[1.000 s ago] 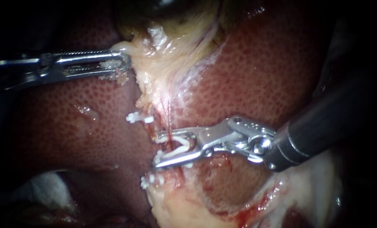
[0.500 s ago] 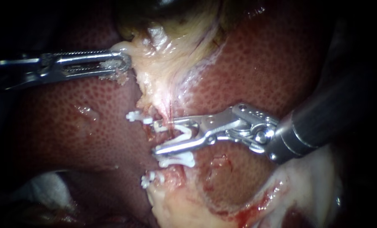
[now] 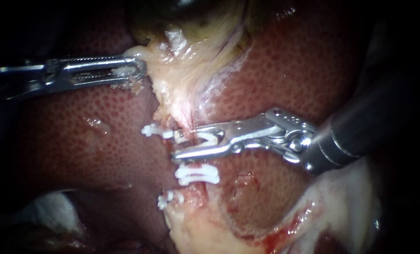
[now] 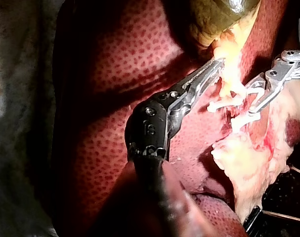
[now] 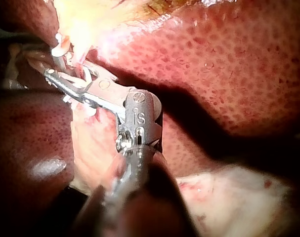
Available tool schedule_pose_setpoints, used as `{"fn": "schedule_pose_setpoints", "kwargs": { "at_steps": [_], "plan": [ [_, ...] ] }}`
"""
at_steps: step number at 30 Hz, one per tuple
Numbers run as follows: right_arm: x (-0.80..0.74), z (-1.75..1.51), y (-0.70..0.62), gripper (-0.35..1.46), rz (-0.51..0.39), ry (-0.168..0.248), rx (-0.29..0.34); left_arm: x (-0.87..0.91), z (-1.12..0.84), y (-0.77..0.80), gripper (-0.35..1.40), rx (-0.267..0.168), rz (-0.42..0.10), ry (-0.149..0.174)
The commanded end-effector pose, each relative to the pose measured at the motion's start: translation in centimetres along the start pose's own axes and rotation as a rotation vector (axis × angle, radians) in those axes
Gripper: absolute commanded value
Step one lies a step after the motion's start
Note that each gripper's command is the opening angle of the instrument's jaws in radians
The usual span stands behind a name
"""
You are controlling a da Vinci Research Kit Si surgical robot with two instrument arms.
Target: Clipping third clip right tube
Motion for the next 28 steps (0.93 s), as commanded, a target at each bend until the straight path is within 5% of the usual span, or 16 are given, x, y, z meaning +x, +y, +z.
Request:
{"fn": "schedule_pose_setpoints", "kwargs": {
  "at_steps": [1,4,10,28],
  "plan": [
    [0.00,-0.01,0.01,-0.15,0.000,0.000,-0.002,0.00,0.00,0.00,-0.35,0.000,0.000,0.000],
    [0.00,-0.03,0.02,-0.34,0.012,0.005,-0.013,0.00,0.01,0.00,-0.35,0.000,0.000,0.000],
    [-0.02,-0.06,0.02,-0.35,0.094,0.011,-0.020,0.00,0.01,0.00,-0.35,0.001,0.000,0.001],
    [-0.07,-0.08,0.01,-0.35,0.103,-0.007,-0.026,0.00,0.01,-0.01,-0.35,0.001,0.000,0.001]
  ]
}}
